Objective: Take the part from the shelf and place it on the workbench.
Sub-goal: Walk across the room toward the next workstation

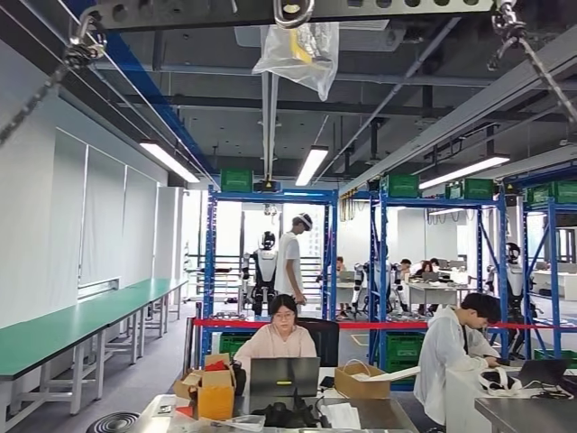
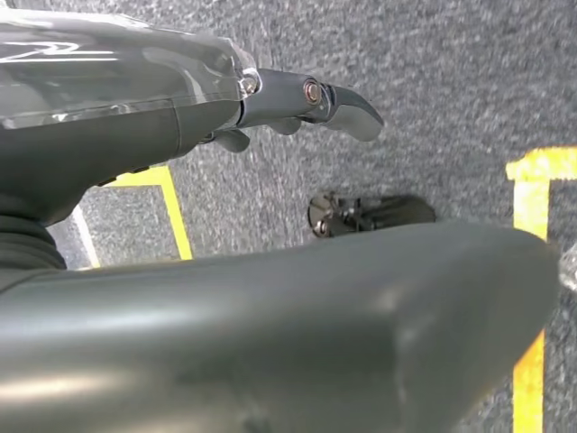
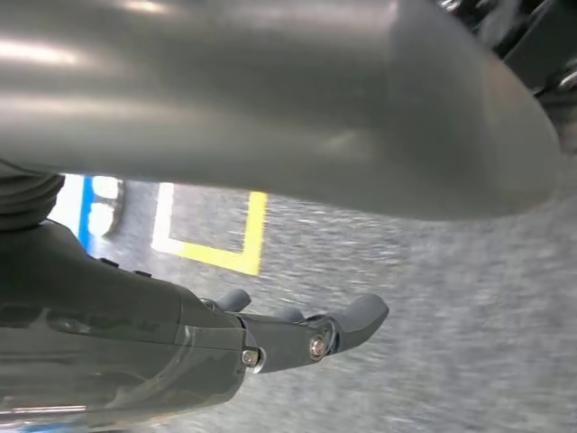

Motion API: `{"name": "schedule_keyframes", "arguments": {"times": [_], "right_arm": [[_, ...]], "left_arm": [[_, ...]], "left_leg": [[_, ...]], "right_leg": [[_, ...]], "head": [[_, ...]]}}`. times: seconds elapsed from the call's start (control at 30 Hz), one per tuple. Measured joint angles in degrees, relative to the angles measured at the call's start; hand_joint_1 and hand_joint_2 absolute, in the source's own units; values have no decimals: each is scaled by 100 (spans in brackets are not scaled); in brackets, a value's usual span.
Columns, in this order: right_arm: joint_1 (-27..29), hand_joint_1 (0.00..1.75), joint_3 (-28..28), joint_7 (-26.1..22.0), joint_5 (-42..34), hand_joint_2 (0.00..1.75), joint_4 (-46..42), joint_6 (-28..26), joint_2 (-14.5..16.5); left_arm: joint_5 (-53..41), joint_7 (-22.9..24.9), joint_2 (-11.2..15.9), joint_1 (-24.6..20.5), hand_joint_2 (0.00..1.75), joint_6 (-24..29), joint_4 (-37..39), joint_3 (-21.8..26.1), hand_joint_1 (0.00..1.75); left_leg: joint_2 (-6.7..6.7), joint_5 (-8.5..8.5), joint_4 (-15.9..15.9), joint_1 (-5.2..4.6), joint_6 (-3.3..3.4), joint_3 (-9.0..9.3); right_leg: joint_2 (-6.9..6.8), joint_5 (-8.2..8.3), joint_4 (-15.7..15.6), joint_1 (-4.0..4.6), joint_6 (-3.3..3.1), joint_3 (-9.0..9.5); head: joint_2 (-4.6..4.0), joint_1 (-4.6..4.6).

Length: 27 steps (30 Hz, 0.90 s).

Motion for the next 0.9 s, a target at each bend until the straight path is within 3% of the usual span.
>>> {"name": "schedule_keyframes", "arguments": {"times": [0.07, 0.13, 0.17, 0.2, 0.23, 0.27, 0.33, 0.37, 0.4, 0.47, 0.63, 0.83, 0.9], "right_arm": [[2, 0, -72, 77, -9, 87, 0, 27, -20], [5, 0, -135, 132, -11, 175, 0, 47, -32], [5, 0, -160, 169, -10, 175, 0, 46, -35], [6, 0, -181, 215, -9, 175, 0, 39, -38], [5, 0, -205, 265, -10, 175, 0, 28, -40], [4, 0, -232, 304, -17, 131, 0, 12, -42], [1, 0, -308, 319, -49, 44, -3, -22, -80], [-1, 0, -351, 292, -73, 0, -5, -33, -107], [0, 0, -396, 250, -99, 0, -8, -34, -136], [6, 0, -484, 157, -149, 0, -9, -16, -168], [2, 0, -659, 54, -213, 0, -9, 61, -192], [5, 0, -751, 31, -223, 0, -9, 76, -197], [4, 0, -770, 21, -239, 87, -9, 97, -197]], "left_arm": [[0, 1, -8, -3, 175, -21, 0, 3, 0], [0, 3, -13, 2, 175, -34, 0, 9, 0], [0, 10, -13, 8, 175, -36, 0, 13, 0], [0, 21, -13, 14, 175, -35, 0, 16, 0], [0, 35, -13, 18, 175, -33, 0, 20, 0], [0, 52, -12, 19, 175, -31, 0, 22, 0], [0, 84, -31, 9, 175, -27, -14, 24, 0], [0, 96, -42, 1, 175, -27, -26, 26, 0], [0, 97, -54, -3, 175, -27, -37, 30, 0], [0, 67, -57, 1, 175, -32, -46, 55, 0], [0, -33, -57, -6, 175, -44, -48, 139, 0], [0, -47, -57, -12, 175, -51, -50, 173, 0], [0, -67, -57, -13, 175, -70, -51, 197, 0]], "left_leg": [[-6, -237, 302, 7, -40, -148], [-10, -602, 1029, 21, -65, -486], [-11, -714, 1378, 27, -79, -650], [-12, -722, 1572, 33, -94, -744], [-12, -623, 1557, 48, -124, -743], [-13, -441, 1333, 78, -171, -645], [-26, -116, 645, 171, -326, -350], [-35, -53, 419, 201, -307, -265], [-44, -45, 312, 214, -281, -235], [-50, -61, 331, 193, -145, -273], [-52, -36, 330, 165, -125, -294], [-52, -34, 331, 146, -114, -294], [-52, -33, 331, 146, -113, -294]], "right_leg": [[-15, 33, -87, -22, -70, -2], [-23, 50, -93, -11, -108, -32], [-24, 53, -86, -5, -113, -44], [-24, 52, -72, -1, -114, -53], [-23, 47, -50, -5, -115, -61], [-21, 34, -17, -14, -111, -71], [-3, -27, 129, -7, -71, -138], [8, -58, 212, 10, -48, -187], [18, -81, 281, 30, -29, -234], [25, -76, 312, 41, -15, -276], [24, -29, 255, 16, 47, -269], [23, -20, 250, 1, 63, -273], [23, -19, 250, 1, 66, -276]], "head": [[0, 1], [0, 1], [0, 1], [0, 1], [0, 1], [0, 1], [0, 2], [0, 1], [0, -1], [0, -4], [0, -4], [0, -4], [0, -4]]}}
